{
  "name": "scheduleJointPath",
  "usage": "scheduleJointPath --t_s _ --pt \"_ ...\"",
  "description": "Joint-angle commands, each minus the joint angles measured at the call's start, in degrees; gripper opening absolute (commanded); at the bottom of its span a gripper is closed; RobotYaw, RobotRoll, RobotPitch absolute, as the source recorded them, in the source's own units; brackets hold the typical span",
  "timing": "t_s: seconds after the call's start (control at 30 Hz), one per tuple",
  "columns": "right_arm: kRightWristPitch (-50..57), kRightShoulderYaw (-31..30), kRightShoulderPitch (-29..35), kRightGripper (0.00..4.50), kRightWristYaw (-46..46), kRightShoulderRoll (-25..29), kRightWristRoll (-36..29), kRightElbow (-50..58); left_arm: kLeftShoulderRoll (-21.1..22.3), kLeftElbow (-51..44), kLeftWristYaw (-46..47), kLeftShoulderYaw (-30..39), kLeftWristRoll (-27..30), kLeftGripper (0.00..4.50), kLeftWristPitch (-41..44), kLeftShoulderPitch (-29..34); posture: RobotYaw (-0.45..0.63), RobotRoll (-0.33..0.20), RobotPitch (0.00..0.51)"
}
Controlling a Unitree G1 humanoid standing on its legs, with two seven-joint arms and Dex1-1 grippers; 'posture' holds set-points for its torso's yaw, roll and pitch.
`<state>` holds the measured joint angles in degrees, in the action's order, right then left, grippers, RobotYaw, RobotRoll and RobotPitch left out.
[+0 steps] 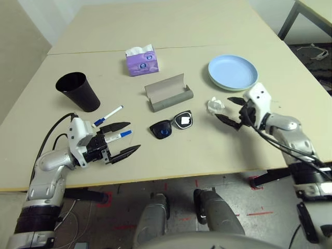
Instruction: Organize and tidy the items on the table.
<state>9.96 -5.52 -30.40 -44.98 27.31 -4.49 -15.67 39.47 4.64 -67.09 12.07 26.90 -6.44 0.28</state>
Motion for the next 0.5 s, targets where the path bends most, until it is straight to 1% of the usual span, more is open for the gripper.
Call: scheduleJointPath --t_s 0.03,0.17,0.2,0.3,0.33,0.37,0.4,0.43,0.47,0.5 --pt "0.52 -2.04 -1.31 4.45 0.73 -0.95 1.99 -3.03 0.1 -1.22 0.33 0.33 -0.13 4.5 0.23 1.21 -0.09 0.0 0.174" --pt "4.55 -3.47 -2.7 4.45 0.8 -1.41 3.32 -4.98 0.07 -1.48 0.86 0.66 -0.21 4.5 -0.14 1.51 -0.08 0.0 0.173" --pt "5.67 -3.61 -2.84 4.29 0.59 -1.34 3.46 -4.93 0.02 -1.62 1.01 0.76 -0.16 4.5 -0.23 1.59 -0.08 0.0 0.173" --pt "9.68 -4.07 -2.92 3.57 -1.19 -0.29 3.36 -3.77 -0.15 -2.26 1.49 0.96 -0.05 4.5 -0.41 1.93 -0.08 0.0 0.175" --pt "10.56 -4.12 -2.88 3.14 -1.53 -0.07 3.34 -3.39 -0.16 -2.39 1.58 0.98 -0.03 4.5 -0.41 2.0 -0.08 0.0 0.175" --pt "11.5 -4.14 -2.78 2.84 -1.88 0.18 3.3 -2.89 -0.19 -2.51 1.65 0.98 0.0 4.5 -0.39 2.06 -0.08 0.0 0.176" --pt "12.16 -4.14 -2.68 2.44 -2.14 0.37 3.29 -2.5 -0.23 -2.6 1.72 0.96 0.0 4.5 -0.39 2.11 -0.08 0.0 0.176" --pt "12.69 -4.15 -2.62 2.14 -2.32 0.48 3.28 -2.14 -0.22 -2.67 1.74 0.97 0.02 4.5 -0.37 2.15 -0.08 0.0 0.176" --pt "13.31 -4.01 -2.6 1.75 -2.37 0.55 3.19 -1.73 -0.26 -2.67 1.75 0.93 0.04 4.5 -0.38 2.13 -0.08 0.0 0.178" --pt "13.73 -3.9 -2.61 1.5 -2.36 0.57 3.13 -1.45 -0.28 -2.64 1.75 0.9 0.07 4.5 -0.39 2.09 -0.08 0.0 0.177"
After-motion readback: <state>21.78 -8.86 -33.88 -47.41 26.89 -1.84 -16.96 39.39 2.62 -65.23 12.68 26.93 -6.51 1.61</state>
